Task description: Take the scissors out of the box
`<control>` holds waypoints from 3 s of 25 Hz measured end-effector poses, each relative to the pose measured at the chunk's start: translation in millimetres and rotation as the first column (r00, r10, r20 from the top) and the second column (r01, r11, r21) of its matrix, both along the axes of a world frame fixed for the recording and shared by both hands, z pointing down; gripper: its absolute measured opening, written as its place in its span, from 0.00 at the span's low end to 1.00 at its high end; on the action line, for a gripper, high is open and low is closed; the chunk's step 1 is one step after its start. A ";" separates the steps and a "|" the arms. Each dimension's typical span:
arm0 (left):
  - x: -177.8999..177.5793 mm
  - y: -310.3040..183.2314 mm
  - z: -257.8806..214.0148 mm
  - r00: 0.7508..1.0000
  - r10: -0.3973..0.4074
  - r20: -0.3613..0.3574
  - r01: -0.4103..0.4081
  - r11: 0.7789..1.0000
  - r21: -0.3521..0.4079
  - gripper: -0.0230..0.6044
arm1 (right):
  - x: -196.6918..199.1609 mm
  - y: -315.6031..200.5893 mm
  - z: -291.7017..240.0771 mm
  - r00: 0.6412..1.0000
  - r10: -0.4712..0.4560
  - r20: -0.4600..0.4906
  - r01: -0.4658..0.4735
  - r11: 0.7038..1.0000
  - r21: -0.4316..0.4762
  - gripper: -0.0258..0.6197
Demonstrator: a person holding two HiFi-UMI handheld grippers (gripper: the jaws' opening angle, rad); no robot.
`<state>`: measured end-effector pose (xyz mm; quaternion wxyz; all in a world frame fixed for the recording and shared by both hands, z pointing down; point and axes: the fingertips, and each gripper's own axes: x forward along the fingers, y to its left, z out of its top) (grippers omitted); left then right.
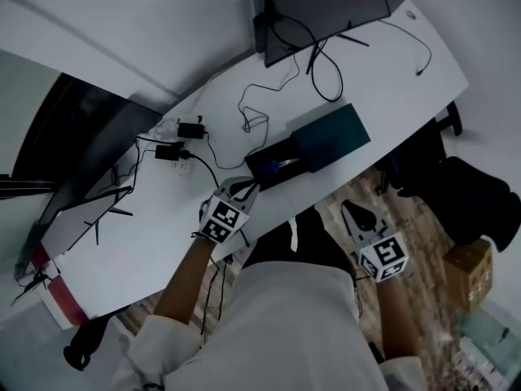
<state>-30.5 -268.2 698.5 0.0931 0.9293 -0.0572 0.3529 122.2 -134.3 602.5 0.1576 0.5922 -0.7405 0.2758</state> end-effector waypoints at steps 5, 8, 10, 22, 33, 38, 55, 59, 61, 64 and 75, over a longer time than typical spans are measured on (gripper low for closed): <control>12.0 0.4 45.7 0.988 0.094 0.123 -0.094 0.996 -0.003 0.16 | 4.9 1.1 16.1 1.000 0.015 0.026 -0.015 0.999 -0.028 0.09; 20.7 -0.7 67.1 0.975 0.129 0.180 -0.129 0.992 -0.013 0.18 | 10.3 0.4 25.1 0.999 0.021 0.039 -0.020 0.999 -0.042 0.09; 24.6 -2.2 80.8 0.962 0.156 0.225 -0.157 0.988 -0.011 0.19 | 13.9 -0.6 30.6 0.998 0.026 0.051 -0.023 0.999 -0.049 0.09; 32.9 -3.5 155.9 0.847 0.281 0.451 -0.282 0.957 -0.067 0.25 | 45.4 -8.7 54.3 0.993 0.055 0.108 -0.046 0.996 -0.080 0.09; 27.4 -3.9 187.0 0.698 0.355 0.622 -0.366 0.923 -0.117 0.27 | 59.4 -16.1 65.7 0.988 0.060 0.144 -0.046 0.995 -0.094 0.09; 28.0 -4.5 189.6 0.672 0.358 0.649 -0.375 0.919 -0.119 0.27 | 66.1 -17.1 69.5 0.985 0.072 0.154 -0.058 0.994 -0.093 0.09; 25.1 -10.9 145.9 0.727 0.308 0.614 -0.329 0.941 -0.083 0.21 | 64.9 -29.2 49.4 0.988 0.074 0.137 -0.068 0.997 -0.047 0.09; 20.5 -10.3 135.4 0.745 0.292 0.600 -0.312 0.947 -0.073 0.21 | 58.9 -30.0 43.5 0.990 0.068 0.126 -0.064 0.997 -0.037 0.09; 16.6 -9.2 130.1 0.758 0.279 0.589 -0.297 0.952 -0.068 0.21 | 54.9 -29.7 39.9 0.991 0.063 0.119 -0.059 0.998 -0.030 0.09; 8.9 -9.5 126.4 0.789 0.245 0.563 -0.259 0.964 -0.056 0.21 | 49.7 -29.5 34.3 0.993 0.060 0.106 -0.058 0.998 -0.023 0.09; -5.0 -12.3 81.5 0.907 0.096 0.409 -0.087 0.995 -0.042 0.21 | 25.0 -25.3 4.4 0.999 0.038 0.033 -0.039 0.999 0.023 0.09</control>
